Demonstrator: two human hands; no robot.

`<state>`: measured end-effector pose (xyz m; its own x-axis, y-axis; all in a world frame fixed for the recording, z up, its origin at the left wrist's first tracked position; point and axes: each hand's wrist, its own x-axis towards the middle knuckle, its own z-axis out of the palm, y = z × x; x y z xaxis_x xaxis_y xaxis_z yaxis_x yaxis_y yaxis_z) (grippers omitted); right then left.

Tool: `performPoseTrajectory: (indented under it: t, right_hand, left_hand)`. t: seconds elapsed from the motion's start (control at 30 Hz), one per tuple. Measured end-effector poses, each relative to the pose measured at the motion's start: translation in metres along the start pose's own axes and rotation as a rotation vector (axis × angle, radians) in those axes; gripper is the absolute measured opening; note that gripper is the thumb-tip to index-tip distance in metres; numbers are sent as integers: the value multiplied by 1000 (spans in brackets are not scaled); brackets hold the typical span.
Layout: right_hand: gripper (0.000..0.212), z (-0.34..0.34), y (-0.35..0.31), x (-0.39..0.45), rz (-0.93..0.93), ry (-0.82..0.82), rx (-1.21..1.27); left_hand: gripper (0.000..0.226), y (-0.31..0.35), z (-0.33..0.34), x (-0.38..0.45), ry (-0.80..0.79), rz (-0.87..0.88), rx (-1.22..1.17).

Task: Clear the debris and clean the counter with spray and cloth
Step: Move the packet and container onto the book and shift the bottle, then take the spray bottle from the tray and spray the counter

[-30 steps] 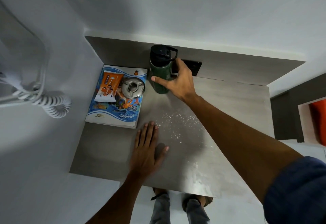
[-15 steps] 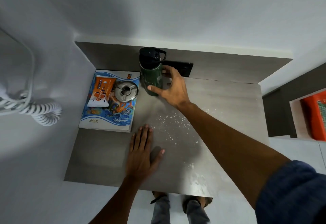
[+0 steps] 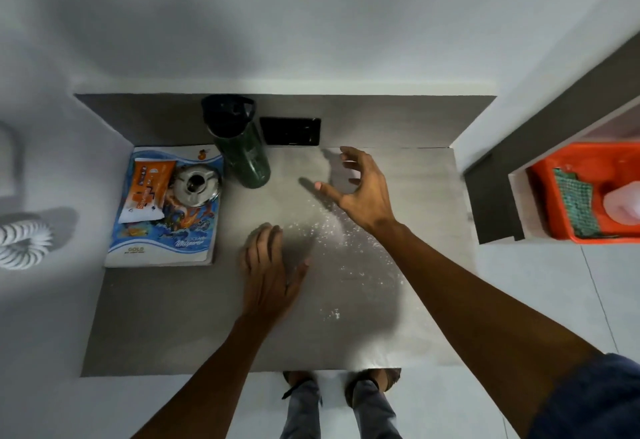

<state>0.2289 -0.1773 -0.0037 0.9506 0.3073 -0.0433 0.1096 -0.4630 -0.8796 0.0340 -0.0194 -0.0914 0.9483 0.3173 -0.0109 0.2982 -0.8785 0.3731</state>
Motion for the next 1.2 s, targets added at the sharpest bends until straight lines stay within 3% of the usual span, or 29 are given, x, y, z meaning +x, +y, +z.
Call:
performPoseTrajectory:
  t: [0.2,0.4,0.57,0.77,1.03,1.13,1.2]
  right_hand:
    - [121,-66,36,-16,55,101,-2]
    - [97,-142,83,-37,106,225,-55]
    - [104,-208,123,-61,177,390,-35]
    - [97,-291,173,-88,235,552,-24]
    - [75,-403,232,-95,334,1015,13]
    - [85,-434,251,-87,406,1048,24]
    - [96,-450,257,-78,432,990,173]
  left_hand:
    - [95,55,14,23,-80,99,23]
    - [98,128,38,38,-157,218,7]
    - [95,196,63,46,-190,337,23]
    - [98,263,93,54,-259,402,60]
    - [97,307,126,62,-247,499,106]
    - [94,309,138,59,-174,491,158]
    - [93,309,143,59,-128,522,194]
